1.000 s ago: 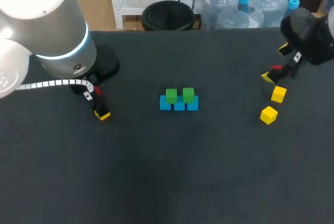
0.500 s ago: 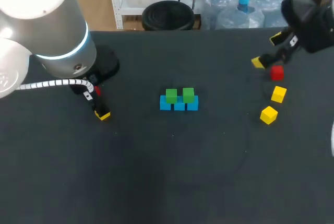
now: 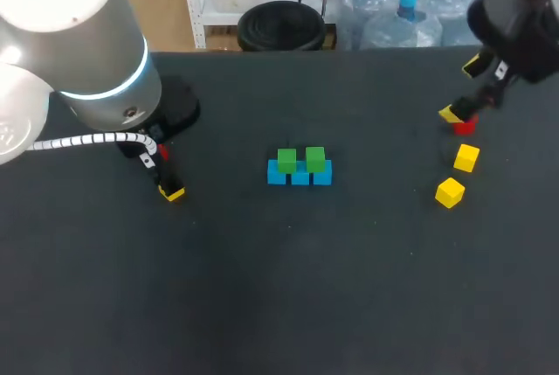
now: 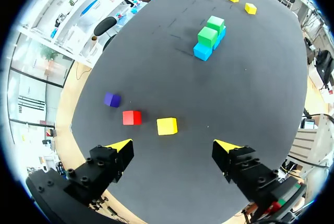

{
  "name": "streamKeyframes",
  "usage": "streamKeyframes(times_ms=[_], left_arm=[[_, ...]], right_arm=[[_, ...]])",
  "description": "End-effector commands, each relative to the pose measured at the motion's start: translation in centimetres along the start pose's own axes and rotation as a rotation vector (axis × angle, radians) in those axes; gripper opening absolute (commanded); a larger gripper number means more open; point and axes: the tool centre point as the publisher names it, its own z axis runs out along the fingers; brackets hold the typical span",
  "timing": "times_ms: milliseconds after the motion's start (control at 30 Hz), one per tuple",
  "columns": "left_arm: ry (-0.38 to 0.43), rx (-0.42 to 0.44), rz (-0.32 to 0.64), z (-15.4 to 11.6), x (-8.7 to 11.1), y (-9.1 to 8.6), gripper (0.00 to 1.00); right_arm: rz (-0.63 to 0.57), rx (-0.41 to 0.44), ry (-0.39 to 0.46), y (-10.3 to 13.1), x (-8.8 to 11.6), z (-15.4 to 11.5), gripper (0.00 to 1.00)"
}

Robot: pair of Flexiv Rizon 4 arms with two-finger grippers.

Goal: Place the blue cubes, place green cubes on the blue cubes, place the yellow cubes on the green cubes, then place the red cubes on the yellow cubes, and place purple cube on the red cubes.

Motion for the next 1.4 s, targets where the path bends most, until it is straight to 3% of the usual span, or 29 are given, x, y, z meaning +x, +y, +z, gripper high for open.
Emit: streamKeyframes(times_ms=[33,133,633,700,800,900,1100,1400], left_arm=[[0.000,0.005,0.002,0.0,0.0,0.2,1.00],[0.000,0.005,0.002,0.0,0.0,0.2,1.00],[0.000,0.005,0.002,0.0,0.0,0.2,1.00],[0.000,0.005,0.002,0.0,0.0,0.2,1.00],[0.000,0.005,0.002,0.0,0.0,0.2,1.00],[0.000,0.005,0.002,0.0,0.0,0.2,1.00],[0.000,0.005,0.002,0.0,0.0,0.2,1.00],[0.000,0.005,0.002,0.0,0.0,0.2,1.00]], right_arm=[[-0.139,-0.056,0.281,-0.8,0.2,-1.8,1.00],[-0.164,-0.066,0.356,-1.1,0.8,-2.0,1.00],[-0.154,-0.079,0.349,-1.0,0.8,-2.1,1.00],[-0.174,-0.115,0.437,-1.2,0.5,-0.6,1.00],[-0.155,-0.123,0.541,-1.7,1.7,0.5,1.00],[-0.151,-0.111,0.563,-1.1,2.7,0.2,1.00],[-0.074,-0.063,0.514,0.7,4.6,0.3,1.00],[-0.004,-0.001,0.278,2.8,7.7,1.6,1.00]])
